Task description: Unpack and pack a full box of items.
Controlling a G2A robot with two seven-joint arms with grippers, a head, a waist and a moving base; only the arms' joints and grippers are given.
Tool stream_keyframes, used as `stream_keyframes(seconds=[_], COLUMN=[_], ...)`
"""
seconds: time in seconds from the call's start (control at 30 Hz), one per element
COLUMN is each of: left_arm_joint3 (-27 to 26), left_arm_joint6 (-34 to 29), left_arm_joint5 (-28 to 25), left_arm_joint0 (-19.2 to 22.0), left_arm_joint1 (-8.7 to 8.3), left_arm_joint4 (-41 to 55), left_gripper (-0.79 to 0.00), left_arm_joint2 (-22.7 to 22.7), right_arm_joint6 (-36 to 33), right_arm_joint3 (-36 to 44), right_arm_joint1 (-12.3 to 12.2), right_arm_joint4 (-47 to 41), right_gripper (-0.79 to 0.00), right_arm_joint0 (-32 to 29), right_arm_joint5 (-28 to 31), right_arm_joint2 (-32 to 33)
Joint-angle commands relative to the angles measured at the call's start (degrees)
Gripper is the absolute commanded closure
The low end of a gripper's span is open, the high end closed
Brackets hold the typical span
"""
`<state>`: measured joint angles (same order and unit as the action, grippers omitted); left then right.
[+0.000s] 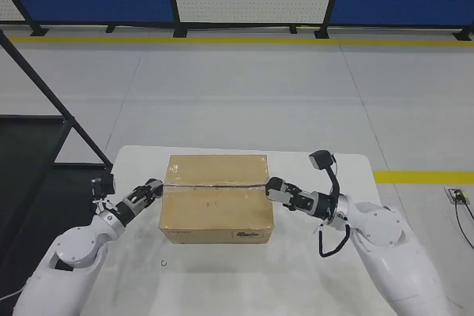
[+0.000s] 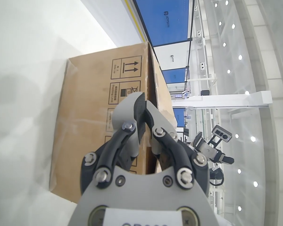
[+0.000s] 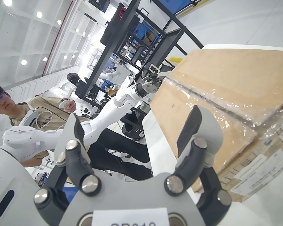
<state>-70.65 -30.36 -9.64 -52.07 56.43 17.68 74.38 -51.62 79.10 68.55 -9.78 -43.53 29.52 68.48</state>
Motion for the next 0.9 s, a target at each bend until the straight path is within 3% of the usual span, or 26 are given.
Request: stream_keyframes(seconds=[0.0,0.27,0.43,0.63,0.87], left_arm_joint3=[0.3,1.0,1.0,-3.7,-15.9], left_arm_joint6=[0.0,-0.9,3.1,11.6,22.9], left_arm_joint5=[0.2,-0.2,-2.3,-8.0,-11.7], left_arm_joint0=[0.1,0.5,-1.1,-9.1,-22.2], left_arm_joint1=[0.14,0.58,0.53,-0.13,-0.60], left_arm_joint4=[-0.3,-0.8,-1.7,-3.1,-9.5], left_gripper=[0.000,0.000,0.000,0.000,0.000], left_arm_joint2=[-0.3,-0.8,1.1,7.0,13.6], right_arm_joint6=[0.0,-0.8,-1.1,2.1,4.1], right_arm_joint3=[-0.2,0.4,-0.3,-8.0,-20.1], right_arm_joint1=[0.0,0.0,1.1,4.0,8.4], right_arm_joint4=[0.0,0.1,2.1,5.2,5.3], right_gripper=[-0.785,-0.785,-0.785,-0.785,-0.785], right_arm_joint0=[0.1,0.8,5.3,14.4,22.7], right_arm_joint5=[0.0,-0.6,-7.5,-15.9,-19.8], right_arm_joint2=[-0.3,-1.6,-6.6,-15.2,-24.3])
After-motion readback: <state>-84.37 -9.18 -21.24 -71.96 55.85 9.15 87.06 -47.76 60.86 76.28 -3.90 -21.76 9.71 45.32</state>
